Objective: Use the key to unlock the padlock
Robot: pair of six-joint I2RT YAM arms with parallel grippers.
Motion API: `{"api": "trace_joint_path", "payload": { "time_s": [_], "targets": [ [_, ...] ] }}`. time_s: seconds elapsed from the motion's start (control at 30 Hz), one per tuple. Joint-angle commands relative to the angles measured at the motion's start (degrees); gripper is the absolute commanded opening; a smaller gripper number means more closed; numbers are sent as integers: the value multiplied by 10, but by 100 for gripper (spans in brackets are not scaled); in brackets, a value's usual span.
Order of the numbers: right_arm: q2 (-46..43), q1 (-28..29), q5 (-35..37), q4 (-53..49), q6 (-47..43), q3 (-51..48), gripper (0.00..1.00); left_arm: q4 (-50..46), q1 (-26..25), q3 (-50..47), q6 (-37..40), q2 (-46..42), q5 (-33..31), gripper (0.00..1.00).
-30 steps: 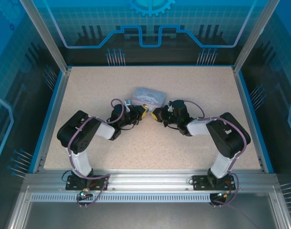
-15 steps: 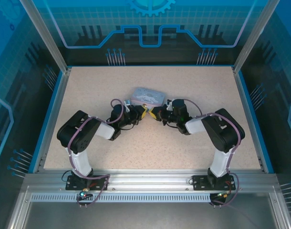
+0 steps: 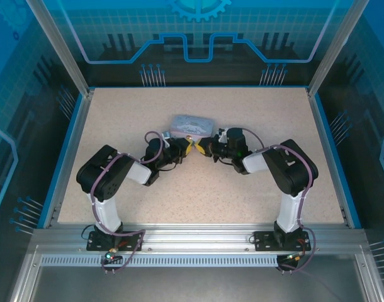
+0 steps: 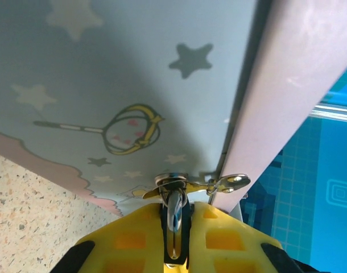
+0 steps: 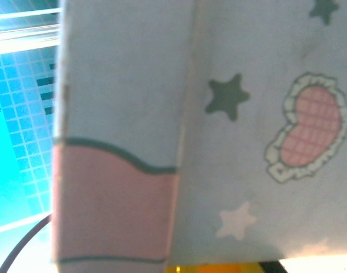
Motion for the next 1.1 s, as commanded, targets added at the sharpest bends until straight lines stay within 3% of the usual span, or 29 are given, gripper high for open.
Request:
{"api": "trace_joint_path", "payload": {
  "time_s": [0.0, 0.07, 0.13, 0.33, 0.5, 0.63, 0.77, 0.87, 1.07],
  "targets": [
    [-16, -10, 11, -16, -29, 26, 30, 30, -27, -10, -5, -3, 49, 0],
    [-45, -17, 4, -62, -57, 18, 49, 6, -21, -11, 2, -2, 33, 0],
    [-80, -24, 0, -132, -98, 11, 58, -10, -16, -7, 11, -2, 27, 0],
    [-187, -37, 0, -361, -256, 15, 69, -49, -10, 10, 22, -7, 28, 0],
    [-242, -18, 63, -596, -496, 115, 65, -110, -8, 28, 32, -25, 41, 0],
    [-240, 51, 201, -729, -678, 194, 59, -152, -7, 43, 40, -39, 51, 0],
    [-217, 99, 275, -735, -764, 199, 54, -190, -5, 58, 43, -51, 65, 0],
    [-197, 109, 287, -720, -792, 189, 47, -227, -4, 73, 42, -59, 82, 0],
    [-172, 110, 298, -686, -820, 179, 47, -273, 2, 95, 42, -66, 111, 0]
  ]
}}
